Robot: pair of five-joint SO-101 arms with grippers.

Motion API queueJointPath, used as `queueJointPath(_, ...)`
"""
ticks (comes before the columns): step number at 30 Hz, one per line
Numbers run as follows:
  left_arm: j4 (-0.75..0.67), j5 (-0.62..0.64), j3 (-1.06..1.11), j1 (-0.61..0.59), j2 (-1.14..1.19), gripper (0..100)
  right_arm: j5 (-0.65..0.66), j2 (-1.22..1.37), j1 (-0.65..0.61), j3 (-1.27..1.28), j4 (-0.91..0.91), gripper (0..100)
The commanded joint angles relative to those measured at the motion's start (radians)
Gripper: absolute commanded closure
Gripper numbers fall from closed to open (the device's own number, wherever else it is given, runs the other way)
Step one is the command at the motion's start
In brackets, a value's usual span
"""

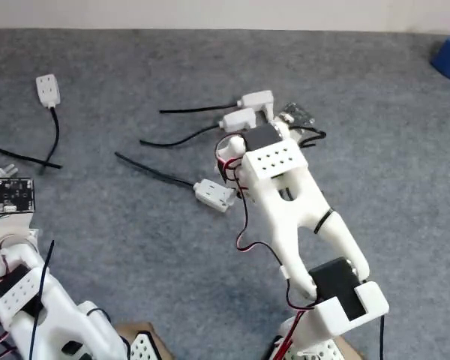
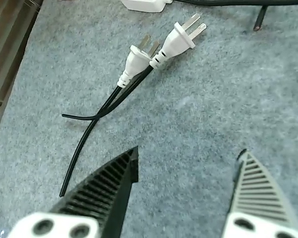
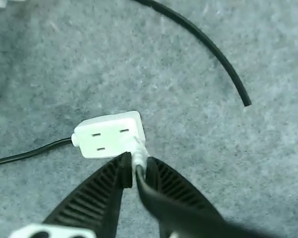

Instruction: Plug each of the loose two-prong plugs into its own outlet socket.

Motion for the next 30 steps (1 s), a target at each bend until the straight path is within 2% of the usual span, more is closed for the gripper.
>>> queueJointPath(1, -0.018, -0.005, -0.005, 0.008, -0.002, 70, -0.014, -0.004, 0.012, -0.019, 0.01, 99.1)
queueJointPath(16, -0.018, -0.005, -0.004, 0.007, -0.002, 70, -0.063, 0.002, 0.018, -0.041, 0.001, 99.1)
queueJointPath(19, -0.018, -0.005, -0.002, 0.007, -0.002, 70, -0.063, 0.005, 0.018, -0.038, -0.047, 99.1)
queueJointPath(24, -0.018, -0.005, 0.012, 0.007, -0.002, 70, -0.063, 0.085, 0.016, -0.042, -0.061, 99.1)
queueJointPath(30, -0.018, -0.005, 0.012, 0.008, -0.002, 70, -0.063, 0.147, 0.018, -0.151, 0.047, 99.1)
